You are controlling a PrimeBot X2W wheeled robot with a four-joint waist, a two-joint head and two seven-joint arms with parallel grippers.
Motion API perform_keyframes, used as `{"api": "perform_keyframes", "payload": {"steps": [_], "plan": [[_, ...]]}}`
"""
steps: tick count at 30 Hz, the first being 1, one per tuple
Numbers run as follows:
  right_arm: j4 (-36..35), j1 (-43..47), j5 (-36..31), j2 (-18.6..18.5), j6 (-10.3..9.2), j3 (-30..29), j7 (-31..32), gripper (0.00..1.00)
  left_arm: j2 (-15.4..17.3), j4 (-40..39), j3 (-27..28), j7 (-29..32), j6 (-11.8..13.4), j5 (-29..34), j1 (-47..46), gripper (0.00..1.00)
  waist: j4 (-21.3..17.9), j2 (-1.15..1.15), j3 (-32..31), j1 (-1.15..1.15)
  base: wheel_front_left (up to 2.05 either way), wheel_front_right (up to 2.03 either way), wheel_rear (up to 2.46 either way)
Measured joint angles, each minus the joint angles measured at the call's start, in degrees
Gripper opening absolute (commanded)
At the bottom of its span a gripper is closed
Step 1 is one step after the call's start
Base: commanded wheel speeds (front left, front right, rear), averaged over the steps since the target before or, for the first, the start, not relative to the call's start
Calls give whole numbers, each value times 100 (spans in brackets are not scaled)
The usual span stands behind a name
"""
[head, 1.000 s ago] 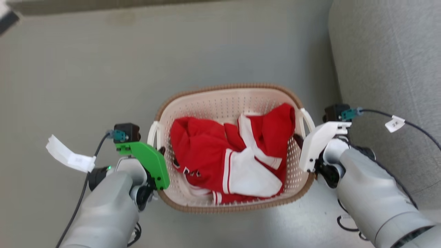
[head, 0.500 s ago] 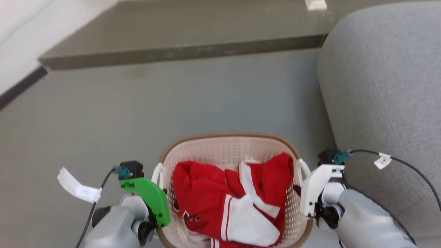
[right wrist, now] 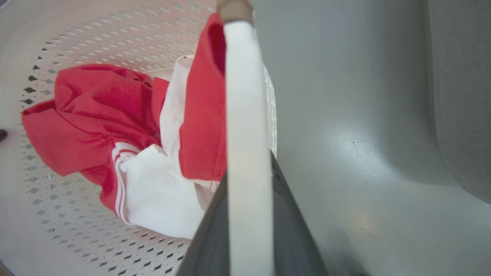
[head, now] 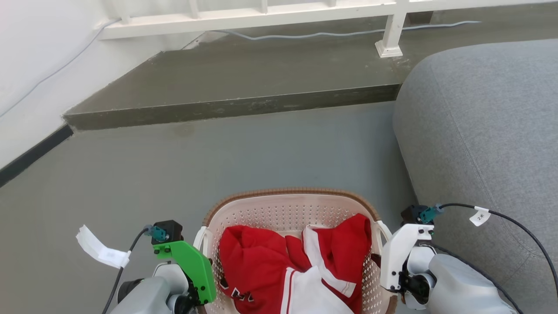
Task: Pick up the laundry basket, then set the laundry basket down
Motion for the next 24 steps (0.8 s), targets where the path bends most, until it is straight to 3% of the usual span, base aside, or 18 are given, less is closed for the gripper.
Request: {"api": "perform_keyframes", "payload": {"steps": [24], "plan": [[-31, 2, 178, -32, -41, 177, 51, 0, 19, -29, -98, 29, 2, -138, 25, 0, -24, 0, -3, 0, 0, 0, 0]]}}
